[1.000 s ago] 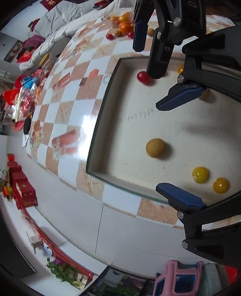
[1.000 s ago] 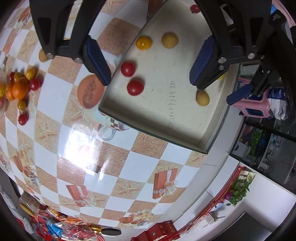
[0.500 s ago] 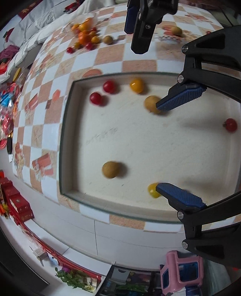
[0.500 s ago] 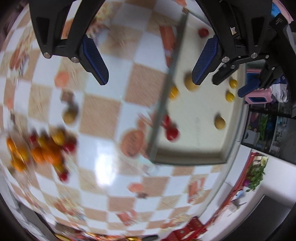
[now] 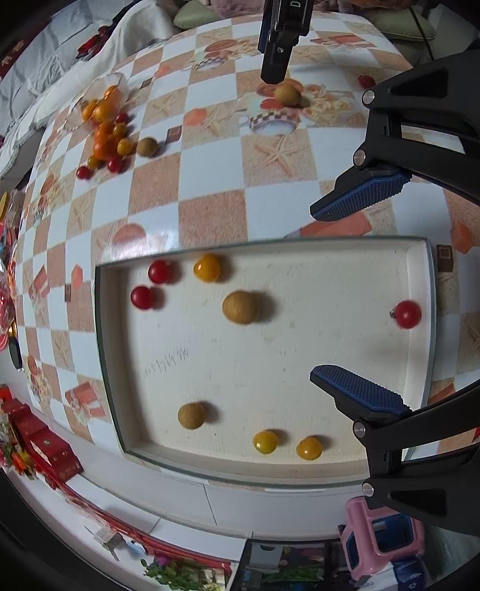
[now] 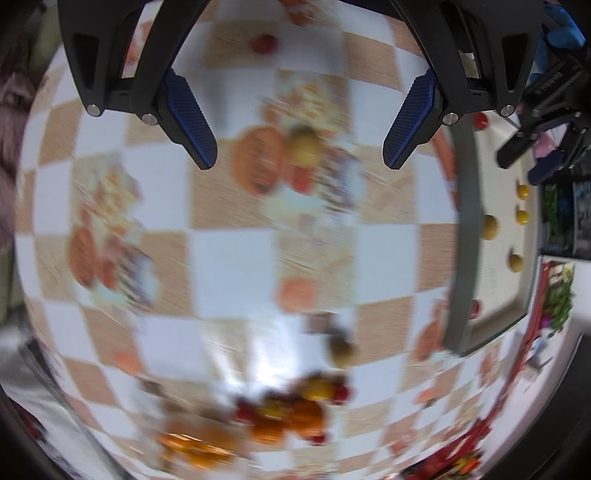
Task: Organize fruits
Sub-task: 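Move both open tools back toward the brown fruits on the table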
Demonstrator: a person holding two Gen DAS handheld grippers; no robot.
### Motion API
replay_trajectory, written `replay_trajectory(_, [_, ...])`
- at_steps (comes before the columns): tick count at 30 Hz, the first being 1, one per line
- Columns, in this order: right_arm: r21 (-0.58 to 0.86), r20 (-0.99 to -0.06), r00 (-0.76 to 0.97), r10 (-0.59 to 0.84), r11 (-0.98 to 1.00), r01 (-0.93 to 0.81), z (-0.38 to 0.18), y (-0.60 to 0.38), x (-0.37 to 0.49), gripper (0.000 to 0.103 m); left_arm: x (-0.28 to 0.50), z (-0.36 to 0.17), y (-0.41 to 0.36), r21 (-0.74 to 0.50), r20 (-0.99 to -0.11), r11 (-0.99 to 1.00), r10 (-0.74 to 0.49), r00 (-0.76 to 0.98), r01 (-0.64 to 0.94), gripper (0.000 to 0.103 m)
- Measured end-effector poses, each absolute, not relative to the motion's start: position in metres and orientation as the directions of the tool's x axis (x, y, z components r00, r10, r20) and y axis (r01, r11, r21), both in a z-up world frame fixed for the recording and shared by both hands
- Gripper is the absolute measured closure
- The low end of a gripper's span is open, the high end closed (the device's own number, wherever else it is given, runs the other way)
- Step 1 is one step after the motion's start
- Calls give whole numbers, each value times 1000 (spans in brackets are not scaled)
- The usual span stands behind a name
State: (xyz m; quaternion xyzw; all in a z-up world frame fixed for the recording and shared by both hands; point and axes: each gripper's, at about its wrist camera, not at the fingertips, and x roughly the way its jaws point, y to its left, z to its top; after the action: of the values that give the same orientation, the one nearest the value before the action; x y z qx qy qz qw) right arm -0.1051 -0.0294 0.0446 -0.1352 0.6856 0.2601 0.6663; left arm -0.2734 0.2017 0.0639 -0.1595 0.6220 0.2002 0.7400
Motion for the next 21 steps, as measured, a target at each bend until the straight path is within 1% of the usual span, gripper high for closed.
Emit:
replay_trajectory(4, [148,-989,-67,131,859,-490,41,-66,-101,10,-266,63,188,4,-987,885,79,142,-465,22])
replay_trajectory(9, [145,-989,-77,122,860,-489,39,-87,-111,10,-249,66,173,5,-985,909,76,154,-417,22])
replay_trajectory(16, [173,-985,-101,142,845,-506,36,-91,-125,10,-212,73,167,-1,-980,926,75,187,-377,22])
replay_trajectory(21, [168,-986,-74,152,824,-542,35,-86,-130,10,-175,73,170,-17,-973,926,71,220,-376,22])
